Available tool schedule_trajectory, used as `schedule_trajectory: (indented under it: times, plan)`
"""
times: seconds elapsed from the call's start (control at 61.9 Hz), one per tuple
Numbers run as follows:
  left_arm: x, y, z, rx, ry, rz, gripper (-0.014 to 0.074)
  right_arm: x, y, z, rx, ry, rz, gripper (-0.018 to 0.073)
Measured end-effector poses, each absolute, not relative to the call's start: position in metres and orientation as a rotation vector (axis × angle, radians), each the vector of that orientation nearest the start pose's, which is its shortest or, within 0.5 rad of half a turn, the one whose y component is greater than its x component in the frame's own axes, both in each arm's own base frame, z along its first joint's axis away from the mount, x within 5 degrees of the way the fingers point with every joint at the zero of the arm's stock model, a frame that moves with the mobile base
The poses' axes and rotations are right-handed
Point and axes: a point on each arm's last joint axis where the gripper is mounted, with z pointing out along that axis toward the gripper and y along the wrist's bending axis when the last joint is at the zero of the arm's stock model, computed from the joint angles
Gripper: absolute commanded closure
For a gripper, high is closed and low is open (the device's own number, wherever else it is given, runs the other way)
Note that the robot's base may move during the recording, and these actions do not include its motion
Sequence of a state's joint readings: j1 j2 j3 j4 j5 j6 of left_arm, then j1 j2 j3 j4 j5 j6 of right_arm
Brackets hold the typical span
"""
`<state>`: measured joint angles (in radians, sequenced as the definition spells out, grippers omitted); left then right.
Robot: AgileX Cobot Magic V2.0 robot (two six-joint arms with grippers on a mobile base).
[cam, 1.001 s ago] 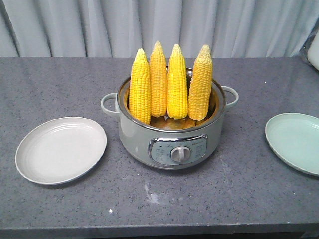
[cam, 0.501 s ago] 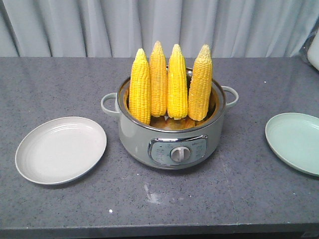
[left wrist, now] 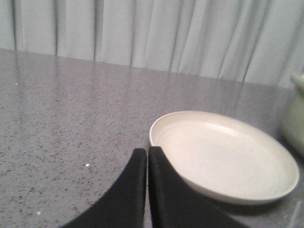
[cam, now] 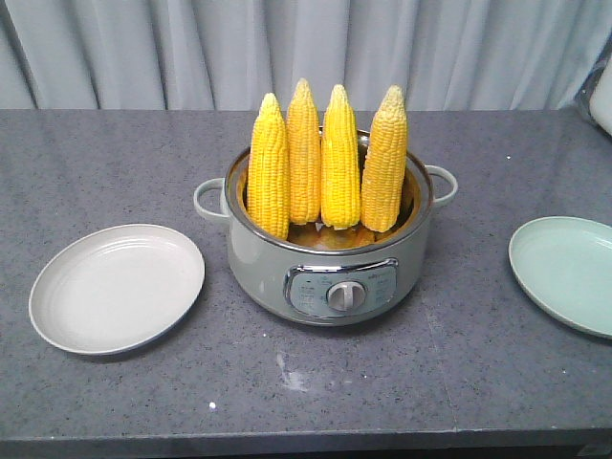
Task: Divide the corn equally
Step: 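Drive closer to the counter and stop facing the corn pot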
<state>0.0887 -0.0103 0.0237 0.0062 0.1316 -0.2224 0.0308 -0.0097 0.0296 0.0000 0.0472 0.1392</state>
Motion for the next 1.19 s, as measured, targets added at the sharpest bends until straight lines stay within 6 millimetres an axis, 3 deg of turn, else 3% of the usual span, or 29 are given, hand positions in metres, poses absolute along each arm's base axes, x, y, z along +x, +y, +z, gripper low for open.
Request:
schedule_trajectory:
  times: [0.291,0.597,0.872,0.969,1.05,1.195]
  plan:
    - [0.056,0.005,0.204,-0.396,1.475,-0.278,0.0603,0.057,0.002,0.203,0.376,1.479,0.45,0.0565]
    - [0.054,0.005,0.221,-0.395,1.271,-0.352,0.0603,0.056,-0.001,0.211,0.424,1.383,0.496,0.0565]
    - [0.048,0.005,0.237,-0.473,1.054,-0.572,0.0603,0.056,0.001,0.211,0.421,1.417,0.502,0.0565]
    - [0.047,0.005,0.239,-0.546,1.012,-0.704,0.0603,0.053,0.003,0.228,0.385,1.454,0.5,0.0565]
    - [0.046,0.004,0.246,-0.558,1.015,-0.747,0.0603,0.051,0.006,0.255,0.326,1.507,0.461,0.0565]
    - [0.034,-0.003,0.286,-0.391,0.998,-0.661,0.0603,0.058,0.009,0.306,0.159,1.638,0.319,0.0558]
